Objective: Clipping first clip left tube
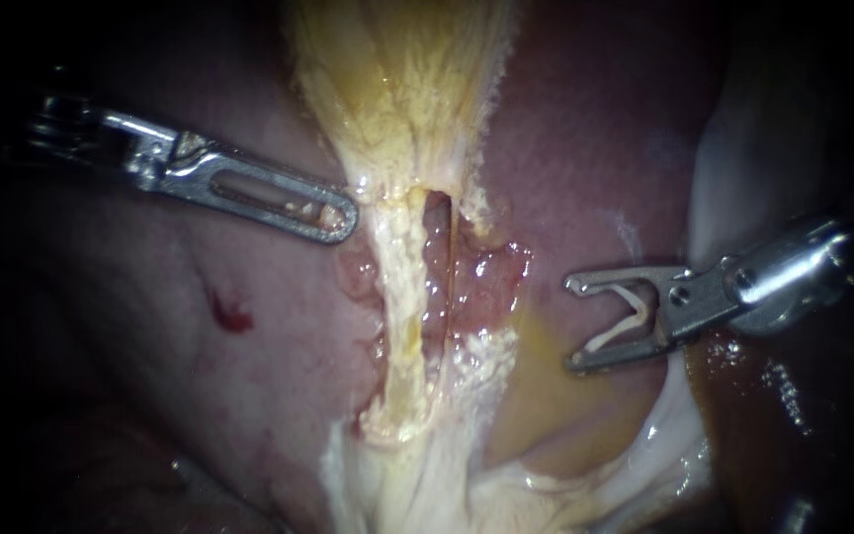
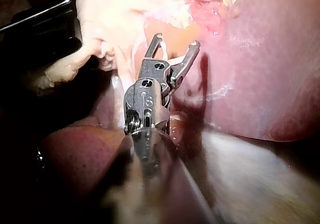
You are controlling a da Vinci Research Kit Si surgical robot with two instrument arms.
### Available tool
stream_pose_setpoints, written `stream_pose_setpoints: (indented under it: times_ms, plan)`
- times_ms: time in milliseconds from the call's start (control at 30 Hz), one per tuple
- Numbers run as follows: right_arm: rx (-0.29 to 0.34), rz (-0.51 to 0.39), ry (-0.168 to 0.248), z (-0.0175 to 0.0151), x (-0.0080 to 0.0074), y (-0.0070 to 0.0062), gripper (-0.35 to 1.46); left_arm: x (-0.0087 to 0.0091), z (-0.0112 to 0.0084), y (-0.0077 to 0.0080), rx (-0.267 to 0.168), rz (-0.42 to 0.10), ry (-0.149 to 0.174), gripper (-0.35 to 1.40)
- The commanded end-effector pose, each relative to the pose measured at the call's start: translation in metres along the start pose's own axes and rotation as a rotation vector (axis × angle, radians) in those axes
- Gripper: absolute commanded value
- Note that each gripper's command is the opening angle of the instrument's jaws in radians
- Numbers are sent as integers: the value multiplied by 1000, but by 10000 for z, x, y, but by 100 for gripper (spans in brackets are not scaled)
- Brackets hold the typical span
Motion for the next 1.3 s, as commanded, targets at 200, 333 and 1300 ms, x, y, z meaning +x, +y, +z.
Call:
stream_pose_setpoints:
  times_ms: [200, 333, 1300]
  plan:
    - [0, 0, 1, -1, 1, 0, 48, -1, 3, 0, -2, -1, -1, -35]
    - [0, 0, 4, -1, 2, -1, 48, -3, 4, 1, -2, -1, -1, -35]
    - [2, 0, 8, -4, 4, -3, 48, -27, -89, -16, -11, -26, -48, -35]
